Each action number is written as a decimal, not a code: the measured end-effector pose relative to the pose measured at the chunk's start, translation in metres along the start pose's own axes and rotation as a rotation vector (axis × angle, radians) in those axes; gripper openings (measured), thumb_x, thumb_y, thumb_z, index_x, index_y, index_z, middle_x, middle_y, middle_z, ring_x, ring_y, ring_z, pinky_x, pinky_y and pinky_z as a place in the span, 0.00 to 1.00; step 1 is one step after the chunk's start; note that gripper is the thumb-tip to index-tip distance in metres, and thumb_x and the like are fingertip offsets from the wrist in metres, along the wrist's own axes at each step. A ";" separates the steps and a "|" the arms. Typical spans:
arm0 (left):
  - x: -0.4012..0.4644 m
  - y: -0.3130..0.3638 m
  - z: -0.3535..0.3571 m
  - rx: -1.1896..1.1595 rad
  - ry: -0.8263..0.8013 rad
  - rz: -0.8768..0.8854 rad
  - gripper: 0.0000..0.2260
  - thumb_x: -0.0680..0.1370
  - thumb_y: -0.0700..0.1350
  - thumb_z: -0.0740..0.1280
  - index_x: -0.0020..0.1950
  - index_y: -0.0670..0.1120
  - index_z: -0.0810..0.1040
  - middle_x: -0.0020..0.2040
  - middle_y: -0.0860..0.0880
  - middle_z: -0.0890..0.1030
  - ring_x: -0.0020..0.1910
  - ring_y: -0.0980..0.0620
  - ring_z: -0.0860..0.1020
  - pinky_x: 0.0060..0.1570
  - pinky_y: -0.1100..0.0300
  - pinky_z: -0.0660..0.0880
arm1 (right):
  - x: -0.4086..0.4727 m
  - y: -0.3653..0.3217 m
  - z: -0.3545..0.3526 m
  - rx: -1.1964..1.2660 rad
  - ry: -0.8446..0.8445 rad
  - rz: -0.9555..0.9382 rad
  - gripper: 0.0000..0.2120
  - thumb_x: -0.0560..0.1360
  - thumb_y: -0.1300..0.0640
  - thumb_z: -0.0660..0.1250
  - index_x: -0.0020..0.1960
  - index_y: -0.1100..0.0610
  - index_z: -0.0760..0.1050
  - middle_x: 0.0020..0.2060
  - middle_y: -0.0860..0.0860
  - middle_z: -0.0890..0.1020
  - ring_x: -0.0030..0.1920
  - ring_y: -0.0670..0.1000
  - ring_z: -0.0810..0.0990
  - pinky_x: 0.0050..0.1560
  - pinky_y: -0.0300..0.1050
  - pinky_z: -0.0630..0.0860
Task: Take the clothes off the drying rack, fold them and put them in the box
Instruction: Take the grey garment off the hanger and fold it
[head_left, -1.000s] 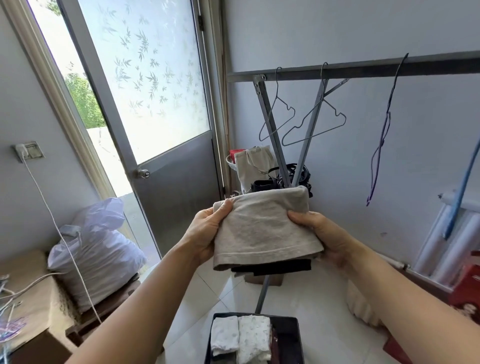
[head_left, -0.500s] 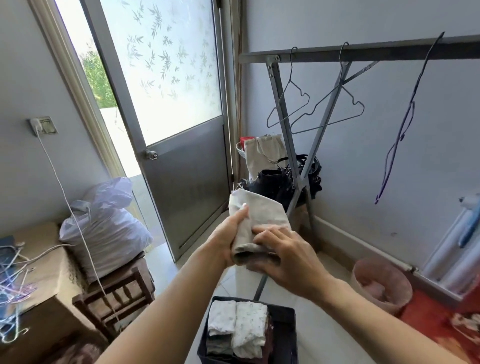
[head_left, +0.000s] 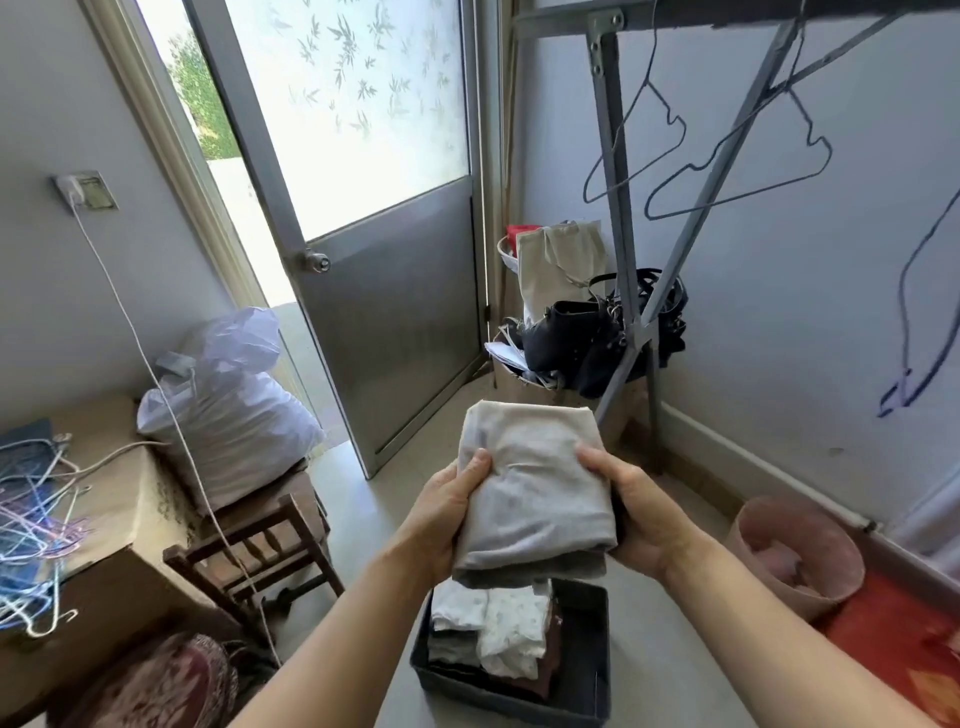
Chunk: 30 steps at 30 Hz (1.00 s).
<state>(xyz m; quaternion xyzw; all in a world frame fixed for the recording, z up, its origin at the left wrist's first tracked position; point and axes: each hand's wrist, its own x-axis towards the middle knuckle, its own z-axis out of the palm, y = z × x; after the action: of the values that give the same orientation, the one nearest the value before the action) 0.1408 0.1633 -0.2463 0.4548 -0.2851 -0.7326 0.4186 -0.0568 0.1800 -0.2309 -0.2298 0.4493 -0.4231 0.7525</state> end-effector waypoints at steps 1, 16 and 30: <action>0.009 0.002 -0.007 0.092 0.070 0.050 0.19 0.79 0.50 0.67 0.65 0.41 0.75 0.55 0.41 0.83 0.50 0.44 0.84 0.42 0.55 0.82 | 0.015 0.002 0.006 -0.026 0.067 -0.029 0.18 0.78 0.53 0.65 0.63 0.63 0.76 0.54 0.61 0.83 0.50 0.59 0.84 0.48 0.52 0.80; 0.164 0.060 -0.137 0.411 -0.244 -0.136 0.42 0.68 0.39 0.77 0.76 0.61 0.63 0.68 0.49 0.68 0.58 0.45 0.78 0.43 0.54 0.79 | 0.217 0.009 0.031 -0.155 0.160 -0.050 0.08 0.79 0.62 0.63 0.41 0.57 0.72 0.39 0.52 0.77 0.36 0.46 0.78 0.35 0.38 0.74; 0.301 -0.133 -0.250 0.259 -0.126 -0.368 0.32 0.67 0.34 0.73 0.66 0.60 0.76 0.67 0.43 0.74 0.63 0.42 0.78 0.64 0.45 0.74 | 0.363 0.175 -0.096 -0.174 0.186 0.189 0.25 0.69 0.66 0.72 0.63 0.50 0.77 0.61 0.58 0.79 0.54 0.57 0.84 0.47 0.45 0.82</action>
<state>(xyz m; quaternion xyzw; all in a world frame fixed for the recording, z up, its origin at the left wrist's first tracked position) 0.2485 -0.0437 -0.5870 0.5022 -0.3146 -0.7809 0.1975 0.0217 -0.0296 -0.5798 -0.2109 0.5716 -0.3292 0.7214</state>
